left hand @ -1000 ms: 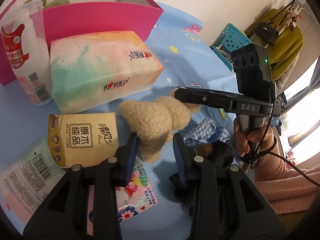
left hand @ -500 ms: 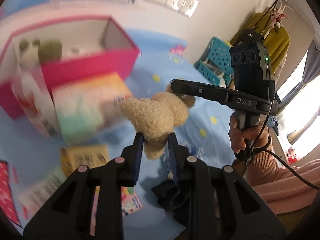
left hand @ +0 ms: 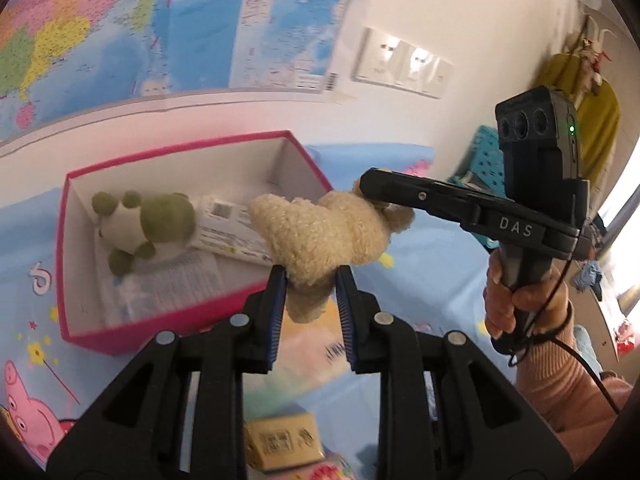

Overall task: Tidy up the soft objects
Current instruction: 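Carry the teddy bear with the right tool and drop it into the pink box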

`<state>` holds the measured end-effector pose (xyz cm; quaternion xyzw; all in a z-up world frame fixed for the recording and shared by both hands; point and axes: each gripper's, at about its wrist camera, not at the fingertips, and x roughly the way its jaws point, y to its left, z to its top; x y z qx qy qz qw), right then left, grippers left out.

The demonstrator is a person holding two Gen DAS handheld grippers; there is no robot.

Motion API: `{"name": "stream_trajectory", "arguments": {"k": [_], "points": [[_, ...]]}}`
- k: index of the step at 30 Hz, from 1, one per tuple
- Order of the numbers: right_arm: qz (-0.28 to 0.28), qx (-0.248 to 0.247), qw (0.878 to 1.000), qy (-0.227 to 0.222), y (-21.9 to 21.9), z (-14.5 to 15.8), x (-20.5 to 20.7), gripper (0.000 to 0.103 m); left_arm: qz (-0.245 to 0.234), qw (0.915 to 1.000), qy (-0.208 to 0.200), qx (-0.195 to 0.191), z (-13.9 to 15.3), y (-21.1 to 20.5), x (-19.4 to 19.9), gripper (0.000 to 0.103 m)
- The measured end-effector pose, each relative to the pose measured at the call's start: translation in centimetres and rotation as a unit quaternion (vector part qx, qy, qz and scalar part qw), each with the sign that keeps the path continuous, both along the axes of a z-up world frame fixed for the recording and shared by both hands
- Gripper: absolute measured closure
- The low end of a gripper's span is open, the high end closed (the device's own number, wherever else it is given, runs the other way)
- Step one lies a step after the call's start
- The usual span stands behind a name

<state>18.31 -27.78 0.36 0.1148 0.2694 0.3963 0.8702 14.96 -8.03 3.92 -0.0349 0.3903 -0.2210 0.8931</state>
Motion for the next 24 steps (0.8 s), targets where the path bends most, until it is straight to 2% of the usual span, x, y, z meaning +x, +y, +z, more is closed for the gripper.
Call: {"name": "stream_trajectory", "arguments": {"k": [13,15,16,17,21,24], "points": [[-0.043,-0.056,0.996,0.048,2.0,-3.0,5.7,0.088,0.037,0.9973,0.055,0.033,-2.9,-0.5,5.3,0.075],[-0.059,-0.068,0.995,0.046,2.1,-3.3,5.8,0.079,0.043,0.9967,0.062,0.030,-3.2,-0.4,5.4,0.075],[-0.065,-0.070,0.994,0.045,2.0,-3.3,5.8,0.071,0.042,0.9967,0.063,0.028,-3.1,-0.3,5.3,0.075],[-0.074,-0.071,0.994,0.044,1.9,-3.3,5.6,0.067,0.043,0.9968,0.062,0.027,-3.1,-0.3,5.1,0.075],[-0.090,-0.073,0.993,0.013,1.2,-2.3,3.7,0.067,0.036,0.9984,0.034,0.027,-2.2,0.0,3.2,0.075],[-0.081,-0.060,0.995,-0.005,0.2,-1.4,1.5,0.067,0.019,0.9994,0.008,0.027,-1.4,-0.2,0.9,0.074]]}}
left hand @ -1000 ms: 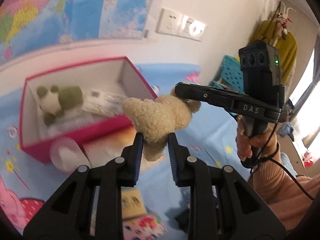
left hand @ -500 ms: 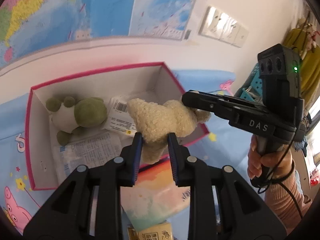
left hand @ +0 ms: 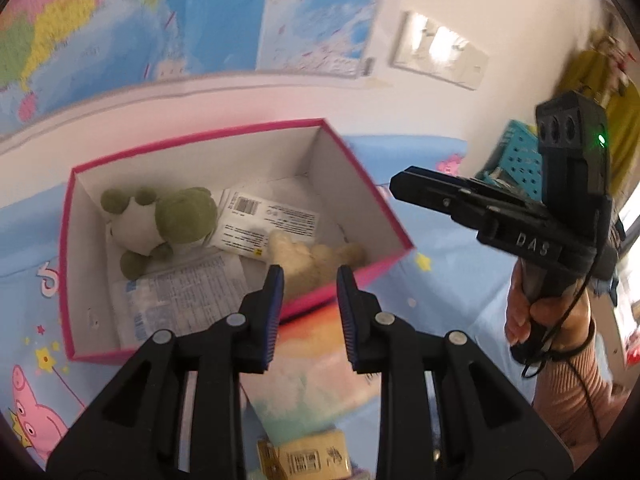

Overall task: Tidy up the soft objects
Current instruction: 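Carry the teddy bear with the right tool and drop it into the pink box, then grasp the black scrunchie with the right tool and lift it toward the box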

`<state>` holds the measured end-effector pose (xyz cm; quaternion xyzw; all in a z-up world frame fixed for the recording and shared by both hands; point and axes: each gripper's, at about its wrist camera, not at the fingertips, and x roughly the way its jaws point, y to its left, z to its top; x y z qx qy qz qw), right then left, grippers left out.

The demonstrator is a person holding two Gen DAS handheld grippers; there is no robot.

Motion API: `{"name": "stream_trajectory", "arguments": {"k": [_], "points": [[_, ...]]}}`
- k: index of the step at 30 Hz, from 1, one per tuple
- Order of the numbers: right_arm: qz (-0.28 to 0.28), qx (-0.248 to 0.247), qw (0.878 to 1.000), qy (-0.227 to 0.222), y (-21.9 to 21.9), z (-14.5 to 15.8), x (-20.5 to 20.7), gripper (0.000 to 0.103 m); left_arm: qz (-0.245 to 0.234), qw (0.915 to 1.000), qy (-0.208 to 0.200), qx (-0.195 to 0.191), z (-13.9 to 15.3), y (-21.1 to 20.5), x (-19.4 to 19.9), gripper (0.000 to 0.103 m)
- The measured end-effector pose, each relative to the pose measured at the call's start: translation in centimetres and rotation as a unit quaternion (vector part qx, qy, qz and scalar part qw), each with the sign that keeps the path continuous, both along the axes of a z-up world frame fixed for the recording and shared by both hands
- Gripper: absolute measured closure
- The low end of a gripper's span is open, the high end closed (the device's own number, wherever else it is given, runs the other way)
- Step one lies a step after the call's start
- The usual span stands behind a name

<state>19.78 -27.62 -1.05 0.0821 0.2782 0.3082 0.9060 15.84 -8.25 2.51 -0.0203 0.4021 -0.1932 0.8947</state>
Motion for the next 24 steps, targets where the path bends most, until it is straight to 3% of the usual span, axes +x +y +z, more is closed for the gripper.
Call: {"name": "stream_trajectory", "arguments": {"k": [4,9,13,24], "points": [[0.036,0.014,0.999,-0.005,-1.1,0.4,-3.0,0.056,-0.034,0.9990,-0.028,-0.007,0.6,0.0,-3.9,0.067],[0.087,0.010,0.996,0.003,-1.8,-0.5,-7.1,0.053,-0.076,0.9963,-0.037,-0.016,0.0,-0.5,-8.0,0.066],[0.111,0.003,0.993,0.027,-2.5,-2.6,-10.2,0.047,-0.097,0.9947,-0.016,-0.031,-1.7,-0.9,-10.0,0.064],[0.163,-0.013,0.979,0.124,-2.4,-9.2,-17.4,0.046,-0.130,0.9893,0.044,-0.051,-5.9,-2.2,-13.2,0.064]]}}
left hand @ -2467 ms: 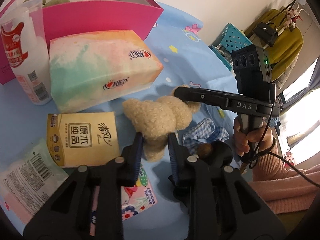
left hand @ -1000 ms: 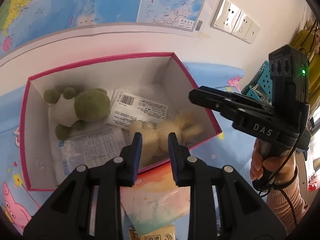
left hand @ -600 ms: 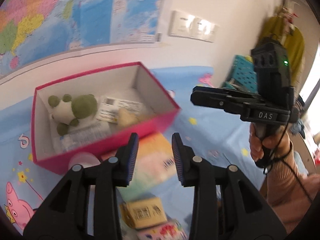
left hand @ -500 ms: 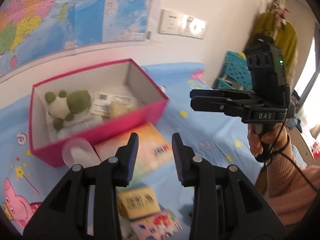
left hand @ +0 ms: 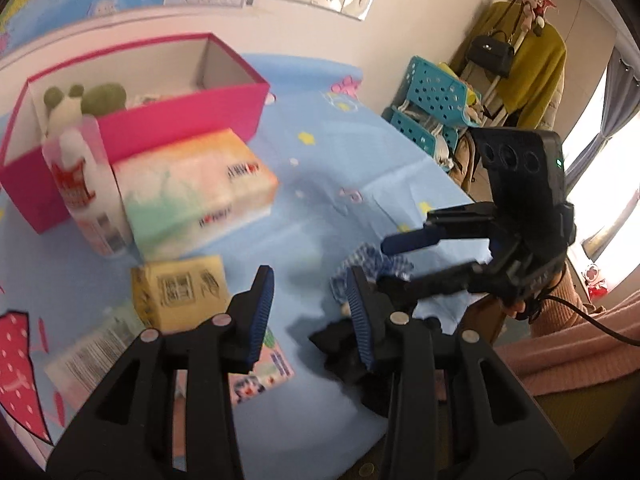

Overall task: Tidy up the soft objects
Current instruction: 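Grasp the black scrunchie with the right tool and lift it toward the box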

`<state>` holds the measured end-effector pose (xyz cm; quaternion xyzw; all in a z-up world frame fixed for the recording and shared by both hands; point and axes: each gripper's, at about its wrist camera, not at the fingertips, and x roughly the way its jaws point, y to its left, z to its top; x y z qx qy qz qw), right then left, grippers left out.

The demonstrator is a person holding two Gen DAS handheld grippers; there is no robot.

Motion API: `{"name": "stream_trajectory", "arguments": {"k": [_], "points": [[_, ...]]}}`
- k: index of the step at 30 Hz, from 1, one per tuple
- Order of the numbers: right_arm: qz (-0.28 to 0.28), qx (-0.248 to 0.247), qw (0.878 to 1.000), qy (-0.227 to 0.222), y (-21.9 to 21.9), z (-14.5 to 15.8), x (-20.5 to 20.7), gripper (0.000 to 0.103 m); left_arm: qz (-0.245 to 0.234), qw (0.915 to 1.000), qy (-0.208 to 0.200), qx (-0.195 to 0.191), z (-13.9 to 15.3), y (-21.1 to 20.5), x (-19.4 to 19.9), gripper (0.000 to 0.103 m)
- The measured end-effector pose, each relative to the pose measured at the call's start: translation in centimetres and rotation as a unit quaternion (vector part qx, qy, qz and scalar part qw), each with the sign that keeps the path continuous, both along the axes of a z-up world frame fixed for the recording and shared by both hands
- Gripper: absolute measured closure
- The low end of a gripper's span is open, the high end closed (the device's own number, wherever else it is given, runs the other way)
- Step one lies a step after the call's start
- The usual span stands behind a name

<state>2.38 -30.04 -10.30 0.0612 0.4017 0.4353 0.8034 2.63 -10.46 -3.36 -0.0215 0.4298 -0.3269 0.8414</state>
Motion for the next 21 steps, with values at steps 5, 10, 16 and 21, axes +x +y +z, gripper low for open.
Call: {"name": "stream_trajectory", "arguments": {"k": [5,10,16,21], "points": [[0.006,-0.041,0.999,0.009,1.4,-1.6,-1.2,0.047,-0.005,0.9999,0.008,0.005,-0.9,-0.6,-1.2,0.064],[-0.007,-0.063,0.998,0.005,2.3,-3.0,-1.4,0.050,-0.005,0.9999,0.016,0.001,-1.5,-0.6,-1.9,0.064],[-0.020,-0.051,0.998,-0.003,2.1,-3.0,-1.3,0.087,-0.002,0.9995,0.032,-0.003,-2.3,-0.2,-2.1,0.064],[-0.022,-0.004,1.000,0.003,1.4,-2.1,-1.3,0.093,-0.004,0.9991,0.040,-0.014,-2.5,0.3,-2.3,0.064]]}}
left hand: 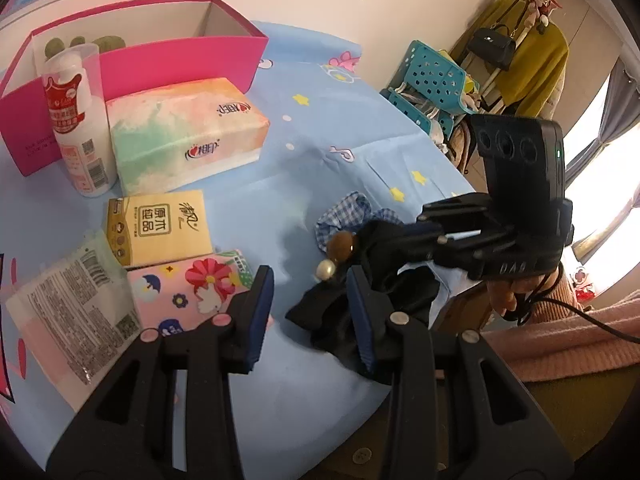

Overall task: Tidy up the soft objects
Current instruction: 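Grasp the black scrunchie with the right tool and lift it toward the box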

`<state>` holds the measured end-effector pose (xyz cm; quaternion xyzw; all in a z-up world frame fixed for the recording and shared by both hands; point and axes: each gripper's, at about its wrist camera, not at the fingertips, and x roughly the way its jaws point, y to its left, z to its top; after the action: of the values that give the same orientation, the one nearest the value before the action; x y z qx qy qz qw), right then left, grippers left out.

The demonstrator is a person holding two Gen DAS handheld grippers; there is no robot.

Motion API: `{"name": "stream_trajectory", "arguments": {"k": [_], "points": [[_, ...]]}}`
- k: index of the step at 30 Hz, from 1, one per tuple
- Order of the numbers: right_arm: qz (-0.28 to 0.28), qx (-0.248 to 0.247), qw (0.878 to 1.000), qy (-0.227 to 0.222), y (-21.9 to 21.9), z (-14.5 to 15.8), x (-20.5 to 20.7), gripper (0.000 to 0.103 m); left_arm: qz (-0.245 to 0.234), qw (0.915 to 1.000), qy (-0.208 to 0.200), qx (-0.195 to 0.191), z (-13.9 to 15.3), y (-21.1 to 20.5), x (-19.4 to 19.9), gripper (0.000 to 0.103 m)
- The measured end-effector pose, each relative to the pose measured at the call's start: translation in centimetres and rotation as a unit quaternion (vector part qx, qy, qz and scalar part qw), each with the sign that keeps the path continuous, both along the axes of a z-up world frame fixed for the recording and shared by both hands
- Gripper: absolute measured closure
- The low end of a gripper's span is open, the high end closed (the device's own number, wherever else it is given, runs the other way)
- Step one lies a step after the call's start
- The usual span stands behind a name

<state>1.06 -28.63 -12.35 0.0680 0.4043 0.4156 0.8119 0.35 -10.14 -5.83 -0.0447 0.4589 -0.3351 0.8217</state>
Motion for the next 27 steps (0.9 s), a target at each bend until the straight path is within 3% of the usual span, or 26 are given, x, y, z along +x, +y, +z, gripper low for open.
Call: {"name": "stream_trajectory", "arguments": {"k": [2,4,13,19,27], "points": [[-0.003,0.018,1.000,-0.001,-0.2,0.7,-0.2,0.094,-0.003,1.0000,0.005,-0.008,0.0,0.2,-0.1,0.060],[-0.002,0.032,0.999,-0.007,-0.3,1.6,-0.3,0.094,-0.009,0.9994,0.011,-0.031,0.1,0.6,-0.2,0.049],[-0.008,0.075,0.996,-0.050,-0.4,5.4,0.2,0.094,-0.035,0.9954,0.019,-0.087,0.6,1.1,-0.2,0.046],[0.003,0.092,0.993,-0.075,0.3,7.5,1.4,0.095,-0.022,0.9961,0.021,-0.083,0.6,0.7,1.5,0.046],[0.013,0.091,0.987,-0.131,1.2,11.5,3.0,0.095,-0.001,0.9940,-0.026,-0.106,3.9,1.1,3.9,0.046]]}}
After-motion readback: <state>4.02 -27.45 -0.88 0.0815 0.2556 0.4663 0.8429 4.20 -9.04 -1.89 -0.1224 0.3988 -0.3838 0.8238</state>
